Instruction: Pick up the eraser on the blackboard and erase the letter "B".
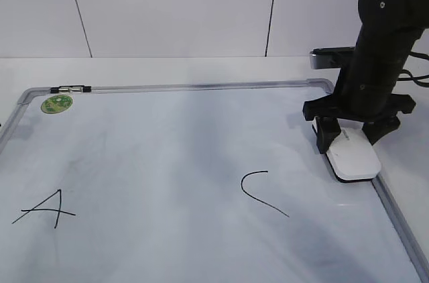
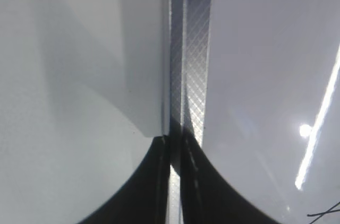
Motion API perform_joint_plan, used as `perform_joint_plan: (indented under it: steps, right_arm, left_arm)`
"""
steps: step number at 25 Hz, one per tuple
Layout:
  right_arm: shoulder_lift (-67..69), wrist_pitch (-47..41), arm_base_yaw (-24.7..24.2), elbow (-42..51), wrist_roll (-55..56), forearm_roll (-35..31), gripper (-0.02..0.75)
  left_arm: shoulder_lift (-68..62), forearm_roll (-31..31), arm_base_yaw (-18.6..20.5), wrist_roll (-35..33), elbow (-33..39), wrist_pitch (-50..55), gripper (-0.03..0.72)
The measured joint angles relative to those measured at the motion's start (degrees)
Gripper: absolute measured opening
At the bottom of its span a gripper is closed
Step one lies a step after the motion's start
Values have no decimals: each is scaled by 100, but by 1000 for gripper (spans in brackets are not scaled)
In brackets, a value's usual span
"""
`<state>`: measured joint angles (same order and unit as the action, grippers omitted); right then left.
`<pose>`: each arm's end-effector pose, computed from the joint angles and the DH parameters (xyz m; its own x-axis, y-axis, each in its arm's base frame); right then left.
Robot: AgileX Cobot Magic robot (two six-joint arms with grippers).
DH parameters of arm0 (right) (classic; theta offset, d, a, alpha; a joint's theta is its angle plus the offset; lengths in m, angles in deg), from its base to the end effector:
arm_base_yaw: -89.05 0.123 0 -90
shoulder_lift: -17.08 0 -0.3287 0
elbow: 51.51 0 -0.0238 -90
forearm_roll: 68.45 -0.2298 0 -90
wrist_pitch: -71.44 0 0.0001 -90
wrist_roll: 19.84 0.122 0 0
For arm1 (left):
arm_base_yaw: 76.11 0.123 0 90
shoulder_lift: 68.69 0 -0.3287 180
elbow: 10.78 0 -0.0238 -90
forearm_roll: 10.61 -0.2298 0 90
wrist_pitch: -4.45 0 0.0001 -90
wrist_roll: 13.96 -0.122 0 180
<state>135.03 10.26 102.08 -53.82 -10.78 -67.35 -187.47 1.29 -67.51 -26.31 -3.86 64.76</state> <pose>0.3689 0.0833 0.2136 -0.9953 -0.0781 -0.0574 -0.0778 0.9969 -0.0084 0.3466 0.0303 0.1769 -0.9964 -0.0399 0.0749 -0.0534 0.9807 -0.1878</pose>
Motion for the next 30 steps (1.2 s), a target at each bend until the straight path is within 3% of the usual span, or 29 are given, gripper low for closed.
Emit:
perform_joint_plan:
  steps: [30]
  right_arm:
    - [221, -85, 0, 0, 21, 0, 522]
  left_arm:
    - [0, 10, 0, 0, 0, 20, 17]
